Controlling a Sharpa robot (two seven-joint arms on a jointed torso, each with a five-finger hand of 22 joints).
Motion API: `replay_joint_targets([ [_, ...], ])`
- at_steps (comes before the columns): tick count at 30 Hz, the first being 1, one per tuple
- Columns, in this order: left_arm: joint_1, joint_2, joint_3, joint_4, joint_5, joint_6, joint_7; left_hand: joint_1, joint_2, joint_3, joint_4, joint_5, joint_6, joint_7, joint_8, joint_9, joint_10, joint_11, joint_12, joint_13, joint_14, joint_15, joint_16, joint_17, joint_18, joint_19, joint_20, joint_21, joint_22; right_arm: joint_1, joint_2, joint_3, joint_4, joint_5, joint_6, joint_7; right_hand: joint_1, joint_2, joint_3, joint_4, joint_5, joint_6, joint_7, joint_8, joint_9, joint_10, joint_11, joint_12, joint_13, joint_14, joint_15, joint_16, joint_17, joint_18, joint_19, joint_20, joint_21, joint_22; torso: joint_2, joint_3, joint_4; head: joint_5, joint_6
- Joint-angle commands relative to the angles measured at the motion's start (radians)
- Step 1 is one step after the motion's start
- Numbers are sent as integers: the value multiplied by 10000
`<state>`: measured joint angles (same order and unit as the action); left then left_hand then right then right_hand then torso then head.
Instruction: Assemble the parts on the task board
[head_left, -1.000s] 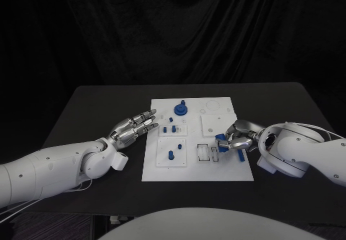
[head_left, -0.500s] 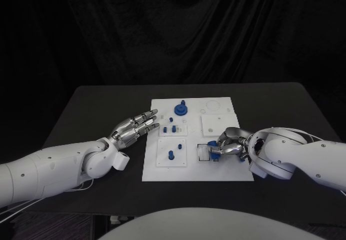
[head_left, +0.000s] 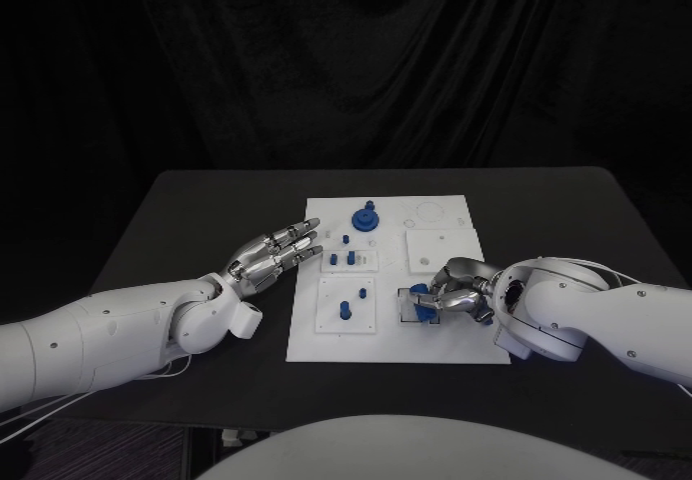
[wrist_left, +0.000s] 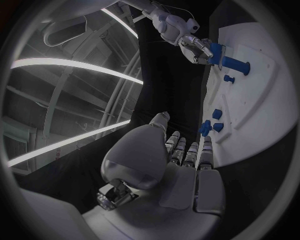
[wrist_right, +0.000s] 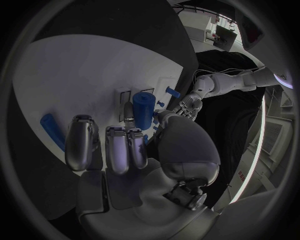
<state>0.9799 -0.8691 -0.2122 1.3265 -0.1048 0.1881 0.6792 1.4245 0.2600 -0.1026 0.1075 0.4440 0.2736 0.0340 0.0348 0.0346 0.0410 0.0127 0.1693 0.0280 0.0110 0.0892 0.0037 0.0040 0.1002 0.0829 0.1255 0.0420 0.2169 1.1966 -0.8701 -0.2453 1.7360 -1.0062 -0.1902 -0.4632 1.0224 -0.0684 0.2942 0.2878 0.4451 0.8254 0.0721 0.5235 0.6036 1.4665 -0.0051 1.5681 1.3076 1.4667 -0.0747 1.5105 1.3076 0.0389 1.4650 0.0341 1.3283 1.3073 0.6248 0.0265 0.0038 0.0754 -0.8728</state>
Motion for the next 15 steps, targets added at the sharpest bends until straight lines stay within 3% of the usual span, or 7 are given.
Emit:
replay_joint_targets([
  [1, -24, 34, 10, -4, 61, 154, 219, -45, 49, 78, -3, 13, 4, 53, 18, 14, 8, 70, 52, 0, -29, 0, -3, -8, 153, -2, 89, 30, -12, -44, 37, -13, -4, 39, -33, 22, -352, 8, -199, 27, -674, 26, 7, -62, -61, 1043, 44, 27, 2632, 756, 81, -65, 1250, 184, 146, 81, -67, 1872, 1, -2, -2, 16, 2],
  [4, -32, 44, 10, -14, 61, 164, 212, -45, 49, 78, -3, 13, 4, 53, 18, 14, 8, 70, 52, 0, -29, 0, -3, -8, 153, -2, 89, 30, -12, -45, 51, -13, -12, 39, -27, 27, -722, 56, -446, 35, -1331, 25, 3, -72, -110, 1043, 41, 27, 2632, 753, 80, -76, 1236, 189, 140, 84, -89, 1866, 1, 2, -6, 40, 2],
  [7, -41, 47, 10, -21, 61, 169, 205, -45, 49, 78, -3, 13, 4, 53, 18, 14, 8, 70, 52, 0, -29, 0, -3, -8, 153, -2, 89, 30, -12, -46, 53, -13, -9, 39, 0, 11, -1187, 6, -1002, 32, -1503, -15, 9, -95, -177, 1043, 50, 27, 2632, 737, 81, -111, 1178, 211, 99, 85, -197, 1835, 2, 6, -2, 47, 2],
  [8, -45, 48, 10, -25, 61, 171, 200, -56, 45, 91, -4, -13, 4, 59, 18, 14, 4, 72, 44, -1, -28, 3, -3, -7, 154, -4, 94, 30, -18, -46, 52, -13, -8, 39, 5, 7, -1310, 43, -1218, 30, -1854, -20, 13, -95, -200, 1043, 48, 27, 2632, 734, 85, -118, 1169, 213, 95, 85, -209, 1832, 4, 7, -2, 48, 2],
  [9, -49, 50, 10, -29, 61, 172, 197, -56, 45, 91, -4, -13, 4, 59, 18, 14, 4, 72, 44, -1, -28, 3, -3, -7, 154, -4, 94, 30, -18, -46, 53, -13, -8, 39, 10, 3, -1322, 59, -1272, 30, -1915, -20, 12, -94, -207, 1043, 50, 27, 2632, 735, 85, -116, 1174, 213, 95, 85, -210, 1833, 7, 7, -2, 48, 2],
  [12, -64, 63, 10, -49, 61, 185, 188, -56, 45, 91, -4, -13, 4, 59, 18, 14, 4, 72, 44, -1, -28, 3, -3, -7, 154, -4, 94, 30, -18, -46, 64, -13, -8, 39, 33, -4, -1715, 274, -1938, 49, -2858, -25, 18, -84, -286, 1043, 59, 27, 2632, 723, 93, -146, 1130, 233, 63, 93, -309, 1806, -1, 11, -9, 69, 2],
  [15, -80, 70, 10, -58, 61, 194, 184, -56, 45, 91, -4, -13, 4, 59, 18, 14, 4, 72, 44, -1, -28, 3, -3, -7, 154, -4, 94, 30, -18, -46, 70, -13, -4, 39, 33, 4, -1800, 343, -2186, 46, -3158, -21, 22, -78, -317, 1043, 61, 27, 2632, 717, 97, -159, 1110, 240, 52, 98, -343, 1798, 3, 11, -12, 71, 2],
])
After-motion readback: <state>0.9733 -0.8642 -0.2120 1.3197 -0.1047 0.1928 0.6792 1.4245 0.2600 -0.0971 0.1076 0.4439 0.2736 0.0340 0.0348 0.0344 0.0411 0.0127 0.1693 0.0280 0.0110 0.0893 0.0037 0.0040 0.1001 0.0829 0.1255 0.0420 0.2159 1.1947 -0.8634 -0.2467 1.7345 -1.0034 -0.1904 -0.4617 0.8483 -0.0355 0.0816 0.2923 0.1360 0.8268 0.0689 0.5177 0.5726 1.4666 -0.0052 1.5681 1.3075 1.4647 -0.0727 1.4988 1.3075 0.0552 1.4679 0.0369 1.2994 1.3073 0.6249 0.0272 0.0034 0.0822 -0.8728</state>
